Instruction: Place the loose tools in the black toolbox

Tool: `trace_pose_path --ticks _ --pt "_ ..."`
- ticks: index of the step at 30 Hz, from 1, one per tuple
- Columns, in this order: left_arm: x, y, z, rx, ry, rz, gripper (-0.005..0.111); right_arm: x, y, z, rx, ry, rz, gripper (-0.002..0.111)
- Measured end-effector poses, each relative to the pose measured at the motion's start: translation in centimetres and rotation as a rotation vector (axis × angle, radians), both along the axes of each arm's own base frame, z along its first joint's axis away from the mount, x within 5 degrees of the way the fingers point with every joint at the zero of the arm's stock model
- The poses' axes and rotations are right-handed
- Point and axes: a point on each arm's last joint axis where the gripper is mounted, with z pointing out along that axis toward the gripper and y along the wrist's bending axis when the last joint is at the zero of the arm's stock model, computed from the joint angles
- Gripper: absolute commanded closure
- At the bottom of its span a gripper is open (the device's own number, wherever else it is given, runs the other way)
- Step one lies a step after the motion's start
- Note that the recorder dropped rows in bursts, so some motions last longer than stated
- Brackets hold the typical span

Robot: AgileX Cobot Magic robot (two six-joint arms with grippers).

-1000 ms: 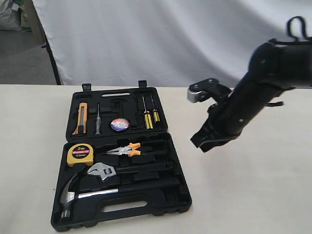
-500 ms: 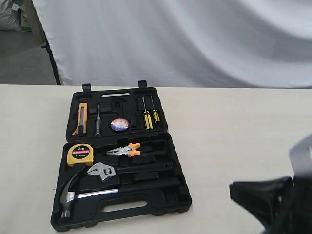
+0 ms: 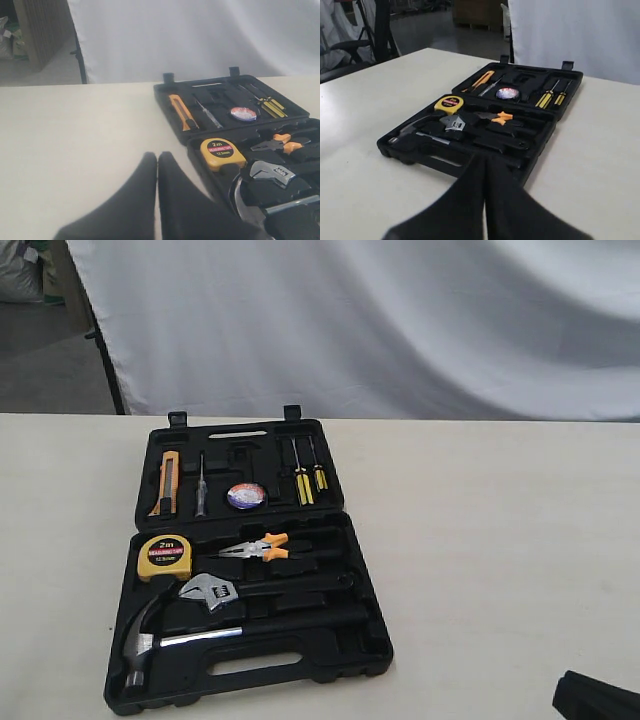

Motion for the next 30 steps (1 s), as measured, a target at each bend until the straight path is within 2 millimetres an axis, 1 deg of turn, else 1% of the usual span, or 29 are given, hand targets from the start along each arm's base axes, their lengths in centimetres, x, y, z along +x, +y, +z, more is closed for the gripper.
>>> trace_pose_path --ticks 6,12,27,30 --pt "0.00 0.00 0.00 0.000 0.000 0.000 0.106 -0.16 -0.39 0.06 0.024 -0.001 -0.021 0.108" --pt "0.00 0.00 0.00 0.000 0.000 0.000 0.106 -0.09 -0.48 -0.08 -0.032 -0.040 -0.022 0.108" --pt "0.00 0.00 0.00 0.000 0.000 0.000 0.106 -0.12 -0.58 -0.01 -0.004 -0.027 -0.033 0.108" --pt "0.00 0.00 0.00 0.000 0.000 0.000 0.106 -0.12 -0.94 0.21 0.020 -0.051 -0.074 0.108"
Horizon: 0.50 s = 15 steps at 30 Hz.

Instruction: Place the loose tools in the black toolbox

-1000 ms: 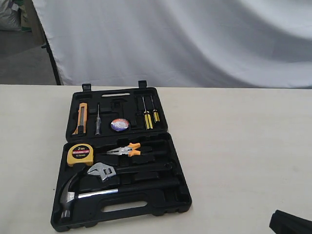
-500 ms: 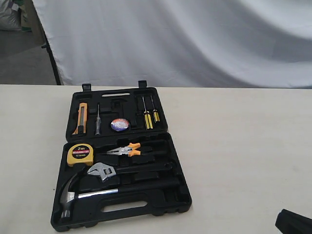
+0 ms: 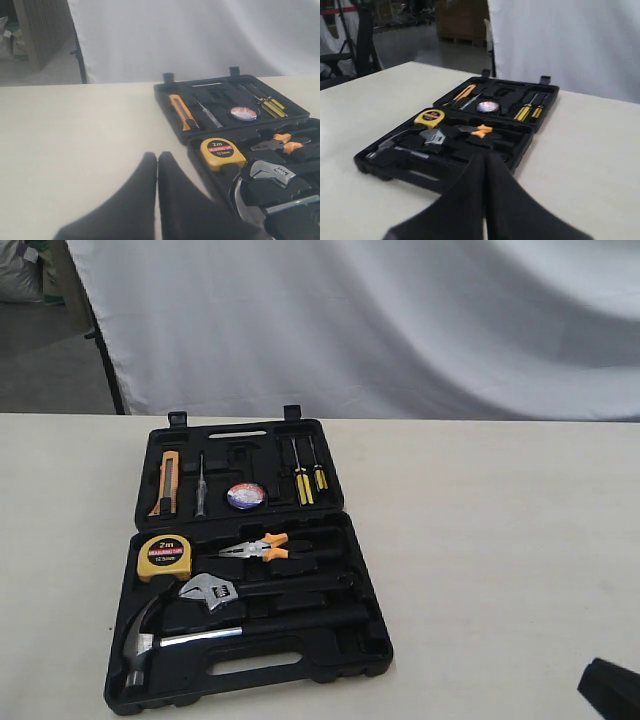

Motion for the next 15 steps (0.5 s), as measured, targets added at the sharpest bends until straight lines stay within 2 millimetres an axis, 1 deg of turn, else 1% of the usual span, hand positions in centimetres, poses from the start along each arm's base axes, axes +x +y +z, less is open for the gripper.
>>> trace_pose_path --ticks 2,6,9,12,15 --pt "0.0 0.0 0.0 0.000 0.000 0.000 0.106 0.1 -0.5 0.2 0.033 -0.020 -0.080 0.108" --pt "0.0 0.0 0.0 0.000 0.000 0.000 0.106 0.6 -1.5 0.4 0.126 0.019 -0.277 0.108" --pt "0.0 0.0 0.0 0.000 0.000 0.000 0.106 0.9 -2.2 0.1 0.137 0.048 -0.416 0.108" --pt "0.0 0.0 0.0 0.000 0.000 0.000 0.106 1.0 -2.6 -0.1 0.130 0.069 -0.508 0.108" --pt "0.0 0.0 0.0 0.000 0.000 0.000 0.106 1.1 -2.9 -0.3 0.126 0.080 -0.563 0.108"
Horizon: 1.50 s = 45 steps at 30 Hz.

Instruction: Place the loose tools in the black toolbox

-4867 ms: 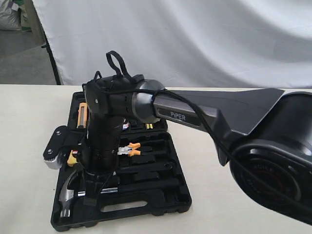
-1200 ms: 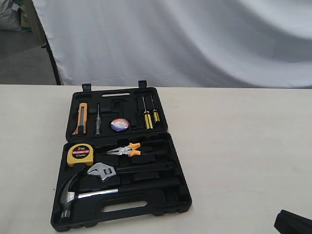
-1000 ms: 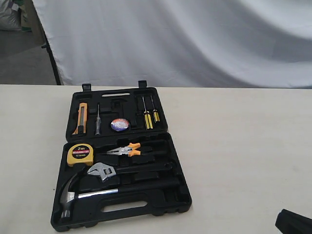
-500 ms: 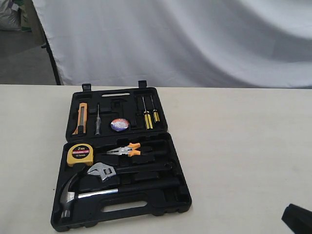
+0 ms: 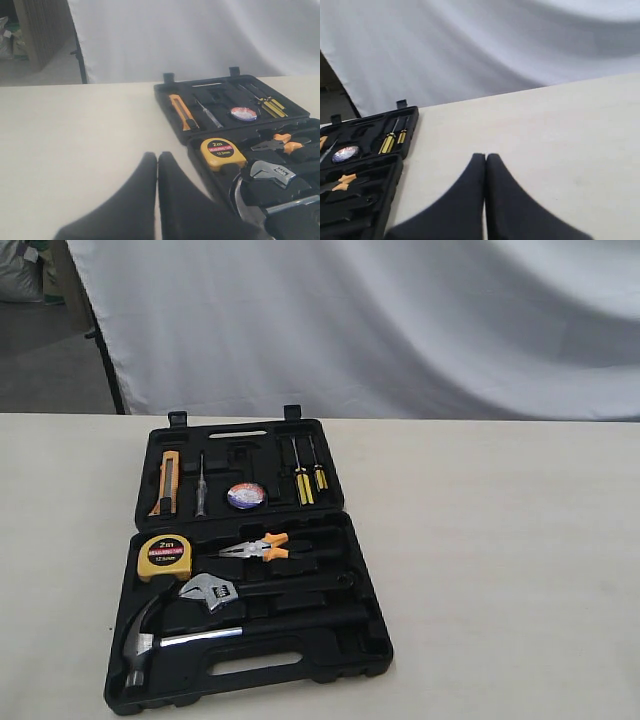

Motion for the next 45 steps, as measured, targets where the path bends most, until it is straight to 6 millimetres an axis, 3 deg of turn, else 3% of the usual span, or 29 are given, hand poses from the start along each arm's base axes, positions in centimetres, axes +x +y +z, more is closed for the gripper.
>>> trace_pose_path --ticks 45 --pt "0.00 0.00 0.00 0.000 0.000 0.000 0.106 -0.07 -0.05 -0.52 -0.075 0.042 0.000 0.108"
